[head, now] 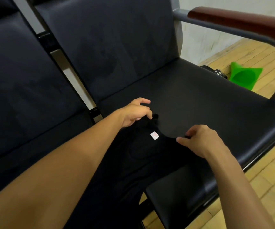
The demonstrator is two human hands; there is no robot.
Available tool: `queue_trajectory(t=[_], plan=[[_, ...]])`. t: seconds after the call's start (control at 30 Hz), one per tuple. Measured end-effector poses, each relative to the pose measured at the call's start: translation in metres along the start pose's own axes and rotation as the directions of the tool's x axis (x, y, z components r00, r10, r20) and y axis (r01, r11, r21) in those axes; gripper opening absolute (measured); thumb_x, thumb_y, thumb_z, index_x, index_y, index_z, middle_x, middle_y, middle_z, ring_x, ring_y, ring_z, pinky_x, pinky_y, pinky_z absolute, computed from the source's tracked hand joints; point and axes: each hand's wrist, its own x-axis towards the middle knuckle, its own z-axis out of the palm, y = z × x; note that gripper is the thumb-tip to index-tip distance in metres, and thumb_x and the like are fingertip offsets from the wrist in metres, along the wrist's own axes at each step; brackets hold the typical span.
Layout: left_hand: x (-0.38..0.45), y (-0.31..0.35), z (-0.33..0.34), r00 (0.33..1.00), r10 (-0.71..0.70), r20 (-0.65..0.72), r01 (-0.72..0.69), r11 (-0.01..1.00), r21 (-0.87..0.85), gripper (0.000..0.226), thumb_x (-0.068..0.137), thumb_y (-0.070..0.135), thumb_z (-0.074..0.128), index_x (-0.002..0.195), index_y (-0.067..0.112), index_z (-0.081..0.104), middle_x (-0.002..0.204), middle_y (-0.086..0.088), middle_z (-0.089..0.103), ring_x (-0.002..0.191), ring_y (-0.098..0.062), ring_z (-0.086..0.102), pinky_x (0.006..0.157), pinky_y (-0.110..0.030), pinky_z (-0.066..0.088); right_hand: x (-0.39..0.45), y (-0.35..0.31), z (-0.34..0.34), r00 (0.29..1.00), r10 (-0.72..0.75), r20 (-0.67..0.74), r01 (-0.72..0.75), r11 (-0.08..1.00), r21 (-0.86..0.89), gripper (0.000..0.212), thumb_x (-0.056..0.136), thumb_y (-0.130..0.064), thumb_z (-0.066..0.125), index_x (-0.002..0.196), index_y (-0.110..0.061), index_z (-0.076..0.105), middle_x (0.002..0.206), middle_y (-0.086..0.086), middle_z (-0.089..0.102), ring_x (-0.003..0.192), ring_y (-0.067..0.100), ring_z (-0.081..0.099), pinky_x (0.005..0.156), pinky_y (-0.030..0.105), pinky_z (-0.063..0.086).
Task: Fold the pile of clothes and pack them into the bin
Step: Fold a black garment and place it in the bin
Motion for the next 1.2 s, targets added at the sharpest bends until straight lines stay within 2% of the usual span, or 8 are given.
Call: queue_trajectory(t=[0.13, 0.27, 0.4, 0.57, 0.73, 0.83, 1.0, 1.2], plan=[[0.0, -0.009, -0.007, 0.991, 0.11, 0.076, -0.131, 0.914, 0.383, 0.058, 0.084, -0.004, 0.065, 0.134, 0.024, 0.054, 0.12, 0.001, 0.055, 0.102, -0.013, 0.058, 0.086, -0.026, 0.048, -0.002, -0.003, 0.004, 0.999, -0.01, 0.042, 0.015, 0.992, -0.128, 0.033, 0.085, -0.032, 0.076, 0.111, -0.021, 0.059, 0.116, 0.007, 0.058, 0.102, 0.027, 0.06, 0.075, 0.033, 0.046], [0.006, -0.007, -0.005, 0.973, 0.187, 0.135, -0.231, 0.779, 0.583, 0.028, 0.089, 0.011, 0.069, 0.115, 0.021, 0.064, 0.081, 0.001, 0.057, 0.066, -0.007, 0.053, 0.073, -0.027, 0.05, 0.002, -0.002, 0.005, 0.995, -0.093, 0.029, 0.095, 0.993, -0.066, 0.024, 0.088, -0.035, 0.071, 0.08, -0.022, 0.052, 0.095, 0.003, 0.059, 0.078, 0.019, 0.057, 0.06, 0.029, 0.042], [0.01, 0.002, -0.004, 0.935, 0.355, 0.002, -0.32, 0.84, 0.438, 0.012, 0.09, 0.01, 0.068, 0.089, 0.02, 0.062, 0.08, 0.003, 0.057, 0.068, -0.007, 0.052, 0.067, -0.023, 0.046, 0.003, -0.001, 0.0, 0.992, -0.117, -0.038, 0.121, 0.985, 0.121, 0.018, 0.088, -0.031, 0.07, 0.085, -0.02, 0.057, 0.092, 0.003, 0.061, 0.074, 0.017, 0.057, 0.059, 0.029, 0.042], [0.007, 0.016, -0.027, 0.893, 0.402, -0.204, -0.351, 0.904, 0.244, 0.012, 0.095, 0.01, 0.062, 0.106, 0.006, 0.061, 0.087, -0.009, 0.067, 0.071, -0.009, 0.059, 0.058, -0.012, 0.046, -0.001, 0.005, -0.007, 0.96, -0.009, -0.28, 0.042, 0.993, 0.113, 0.03, 0.092, -0.028, 0.067, 0.12, -0.015, 0.066, 0.118, 0.021, 0.061, 0.11, 0.041, 0.058, 0.086, 0.04, 0.047], [0.01, 0.026, -0.029, 0.862, 0.458, -0.219, -0.397, 0.877, 0.27, 0.011, 0.094, 0.013, 0.065, 0.102, 0.007, 0.068, 0.095, -0.013, 0.071, 0.07, -0.02, 0.066, 0.052, -0.021, 0.051, -0.005, 0.003, -0.012, 0.953, -0.021, -0.302, 0.057, 0.992, 0.109, 0.026, 0.096, -0.038, 0.059, 0.102, -0.014, 0.068, 0.097, 0.017, 0.061, 0.088, 0.038, 0.058, 0.077, 0.041, 0.047], [0.016, 0.03, -0.018, 0.871, 0.448, -0.201, -0.405, 0.887, 0.22, 0.014, 0.092, 0.007, 0.066, 0.106, 0.004, 0.067, 0.102, -0.012, 0.069, 0.086, -0.025, 0.07, 0.07, -0.027, 0.059, -0.006, 0.002, -0.013, 0.946, -0.039, -0.322, 0.074, 0.993, 0.096, 0.028, 0.097, -0.04, 0.057, 0.095, -0.014, 0.066, 0.09, 0.015, 0.058, 0.083, 0.034, 0.053, 0.075, 0.041, 0.045], [0.009, -0.004, -0.039, 0.93, 0.357, -0.093, -0.269, 0.83, 0.489, 0.026, 0.093, 0.015, 0.065, 0.118, 0.02, 0.06, 0.115, -0.002, 0.059, 0.097, -0.018, 0.061, 0.085, -0.029, 0.051, -0.008, -0.002, -0.009, 0.967, -0.054, -0.249, 0.039, 0.997, -0.064, 0.042, 0.092, -0.035, 0.066, 0.125, -0.013, 0.051, 0.119, 0.018, 0.054, 0.107, 0.04, 0.055, 0.084, 0.044, 0.045], [-0.042, -0.095, -0.123, 0.967, 0.003, -0.256, 0.225, 0.468, 0.855, 0.064, 0.093, 0.042, 0.061, 0.146, 0.014, 0.037, 0.143, -0.015, 0.041, 0.13, -0.037, 0.045, 0.106, -0.05, 0.041, -0.015, -0.005, 0.002, 0.998, -0.015, -0.065, 0.0, 0.974, -0.225, 0.058, 0.092, -0.033, 0.067, 0.139, -0.008, 0.044, 0.137, 0.021, 0.045, 0.123, 0.041, 0.05, 0.094, 0.043, 0.045]])
